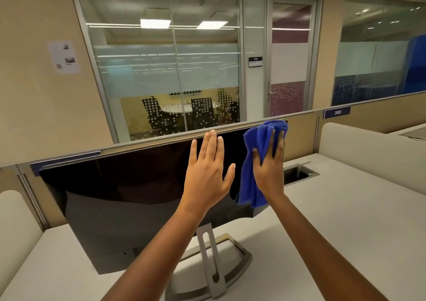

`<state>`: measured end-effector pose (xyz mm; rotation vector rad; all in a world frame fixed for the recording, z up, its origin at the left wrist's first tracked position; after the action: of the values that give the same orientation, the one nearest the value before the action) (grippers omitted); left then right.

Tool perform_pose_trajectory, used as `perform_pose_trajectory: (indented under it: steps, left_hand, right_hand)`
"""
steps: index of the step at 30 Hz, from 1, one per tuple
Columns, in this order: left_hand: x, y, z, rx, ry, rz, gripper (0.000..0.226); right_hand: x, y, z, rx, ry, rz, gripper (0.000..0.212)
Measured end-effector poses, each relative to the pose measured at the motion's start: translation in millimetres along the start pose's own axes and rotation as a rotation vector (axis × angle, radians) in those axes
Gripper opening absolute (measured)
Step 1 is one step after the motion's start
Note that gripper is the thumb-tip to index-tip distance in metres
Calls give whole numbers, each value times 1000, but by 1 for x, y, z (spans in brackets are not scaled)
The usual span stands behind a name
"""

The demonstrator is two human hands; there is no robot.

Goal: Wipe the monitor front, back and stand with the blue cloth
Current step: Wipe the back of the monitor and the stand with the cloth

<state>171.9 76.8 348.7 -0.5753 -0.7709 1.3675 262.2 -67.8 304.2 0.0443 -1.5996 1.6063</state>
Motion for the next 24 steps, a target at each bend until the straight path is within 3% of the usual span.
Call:
perform_pose_trajectory:
  steps: [3,5,10,14,20,24]
  left_hand:
    - [-7,-2,-4,-13,-8,-4,64]
    - [-13,-3,-5,-23,2,0,63]
    - [-18,-8,-2,-67,88,39,62]
    - [-15,-8,-1,-85,45,28,61]
    - [-15,-8,0,-109,23,20,60]
    - [-15,-6,-2,-112,6,25,61]
  right_hand:
    - [-32,29,-8,-42,-81,-227,72]
    - [-29,62,-18,-100,-75,-280,68]
    - [24,95,-54,-14,123,45,66]
    - [32,51,-36,-63,115,104,65]
    - [-10,5,-4,-179,-41,-75,69]
    - [-53,52,-12,-166,-168,-384,62]
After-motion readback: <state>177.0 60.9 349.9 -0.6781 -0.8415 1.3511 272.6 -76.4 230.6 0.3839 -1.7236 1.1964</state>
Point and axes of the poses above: each hand's wrist, its own y-axis away from the middle knuckle, its own z-axis out of the back of the hand, x = y × z, the point moved 8 cm from there along -y, towards the middle knuckle, and after that the axes turned 5 degrees about z, right-handed, at the moved point
